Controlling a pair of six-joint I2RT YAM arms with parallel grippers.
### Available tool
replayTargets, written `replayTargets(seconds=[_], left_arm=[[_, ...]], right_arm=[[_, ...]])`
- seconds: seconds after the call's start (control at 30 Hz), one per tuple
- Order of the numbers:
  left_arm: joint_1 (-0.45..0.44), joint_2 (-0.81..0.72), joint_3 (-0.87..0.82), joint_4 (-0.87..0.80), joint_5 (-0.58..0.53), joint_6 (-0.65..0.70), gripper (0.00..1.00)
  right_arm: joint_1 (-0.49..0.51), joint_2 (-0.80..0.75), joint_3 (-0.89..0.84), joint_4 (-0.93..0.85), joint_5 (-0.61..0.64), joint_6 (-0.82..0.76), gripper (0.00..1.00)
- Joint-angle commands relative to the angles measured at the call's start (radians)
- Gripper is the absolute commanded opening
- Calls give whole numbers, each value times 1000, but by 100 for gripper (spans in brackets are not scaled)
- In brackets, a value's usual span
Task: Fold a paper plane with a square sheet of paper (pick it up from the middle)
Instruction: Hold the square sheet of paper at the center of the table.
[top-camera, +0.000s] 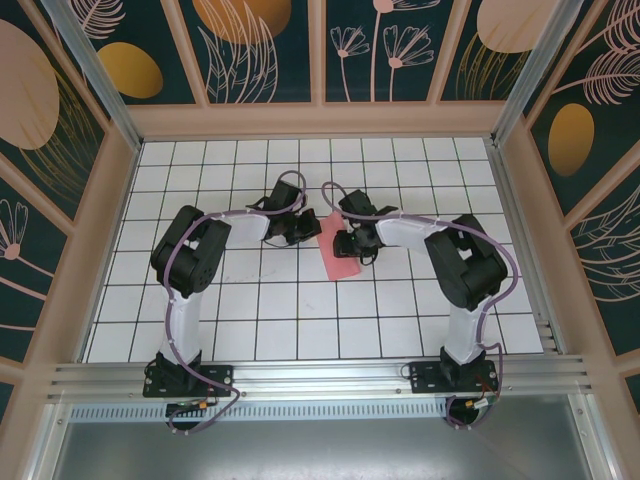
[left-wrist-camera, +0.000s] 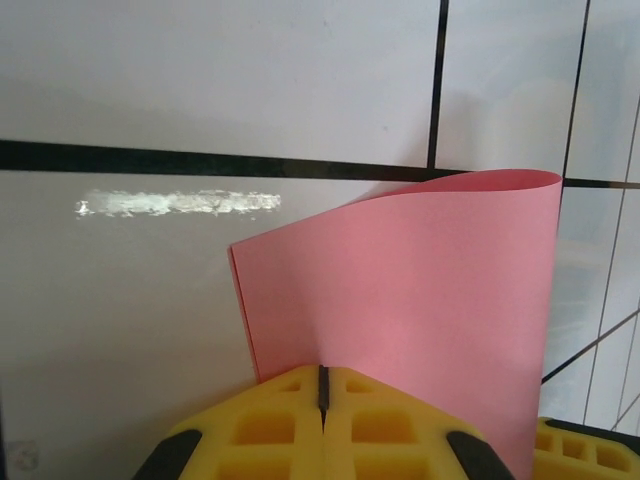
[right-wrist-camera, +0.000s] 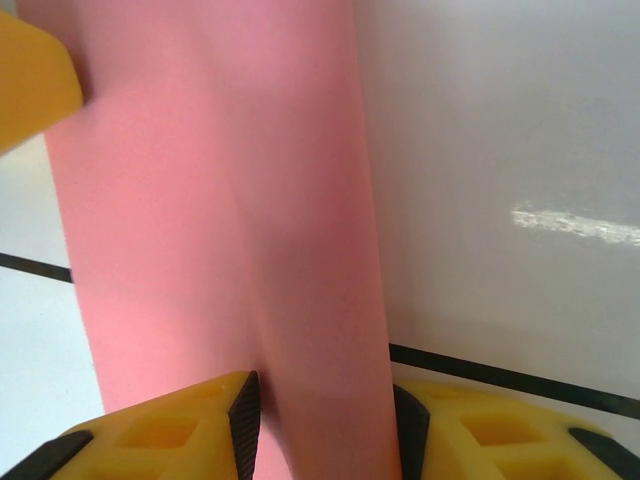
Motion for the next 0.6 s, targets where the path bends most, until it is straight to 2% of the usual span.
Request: replayTargets(seconds=[0.0, 0.2, 0.57], left_arm=[[10, 12, 43, -63, -36, 32, 0], [11, -27, 68, -18, 16, 8, 0], [-3, -88, -100, 99, 89, -63, 0]], right_arm=[[-4, 202, -92, -49, 165, 9, 43], [-4, 225, -114, -25, 162, 7, 42], [-4, 227, -116, -9, 135, 4, 42]])
